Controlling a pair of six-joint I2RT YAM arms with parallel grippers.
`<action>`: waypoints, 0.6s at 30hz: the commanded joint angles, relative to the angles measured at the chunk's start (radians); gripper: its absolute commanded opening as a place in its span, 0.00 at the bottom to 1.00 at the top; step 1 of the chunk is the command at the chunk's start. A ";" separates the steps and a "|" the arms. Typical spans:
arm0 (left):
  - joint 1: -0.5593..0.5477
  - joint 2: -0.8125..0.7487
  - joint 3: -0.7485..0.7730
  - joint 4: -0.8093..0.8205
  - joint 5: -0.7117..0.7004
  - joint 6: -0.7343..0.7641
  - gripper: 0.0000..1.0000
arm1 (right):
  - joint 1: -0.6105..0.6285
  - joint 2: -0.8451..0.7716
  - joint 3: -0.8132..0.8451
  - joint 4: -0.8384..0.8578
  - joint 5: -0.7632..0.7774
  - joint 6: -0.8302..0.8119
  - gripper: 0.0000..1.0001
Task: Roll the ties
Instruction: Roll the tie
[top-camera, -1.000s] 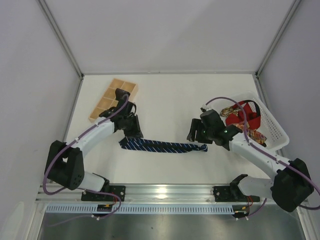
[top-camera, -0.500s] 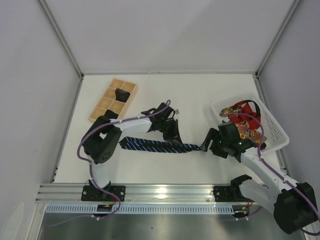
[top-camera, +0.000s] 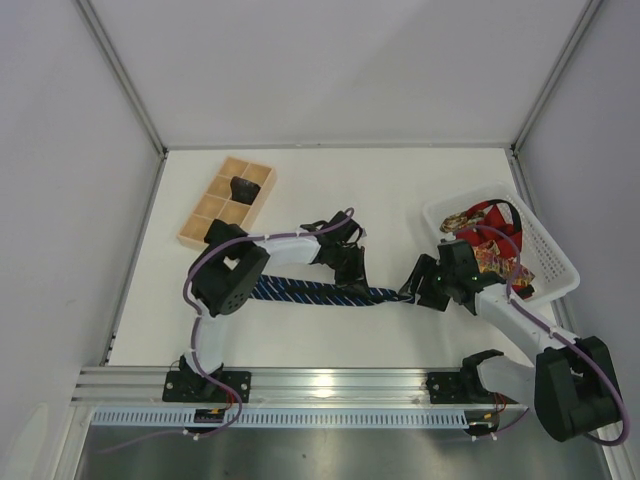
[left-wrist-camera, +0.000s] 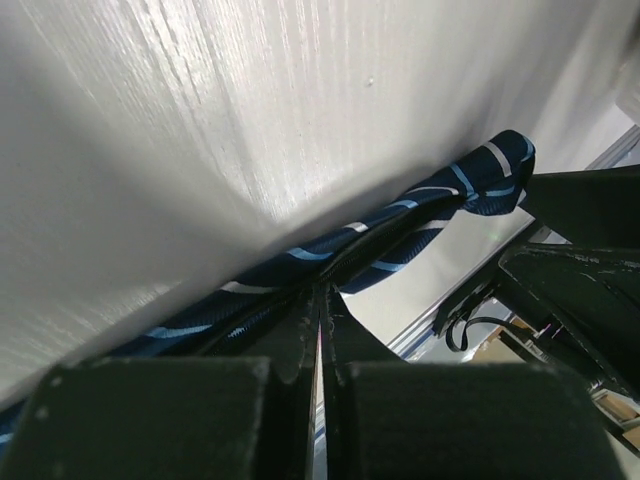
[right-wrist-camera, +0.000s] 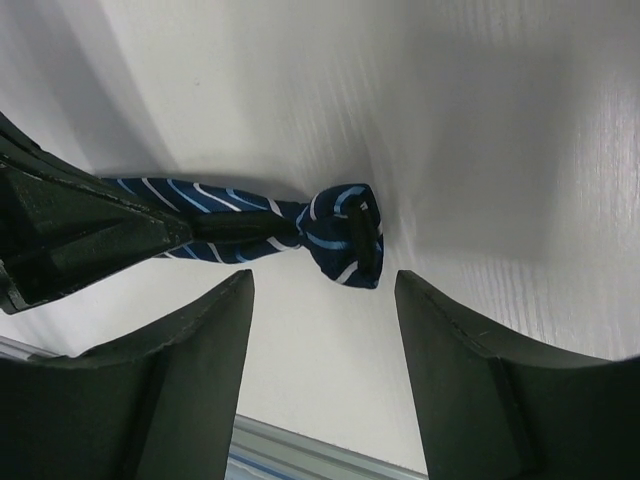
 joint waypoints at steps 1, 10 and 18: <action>-0.003 0.024 0.052 -0.017 0.001 0.003 0.02 | -0.011 0.031 0.016 0.063 -0.040 -0.024 0.64; -0.001 0.039 0.052 -0.048 -0.024 0.015 0.01 | -0.017 0.083 0.019 0.091 -0.037 -0.038 0.59; -0.001 0.050 0.055 -0.054 -0.027 0.020 0.01 | -0.015 0.145 0.032 0.123 -0.035 -0.065 0.45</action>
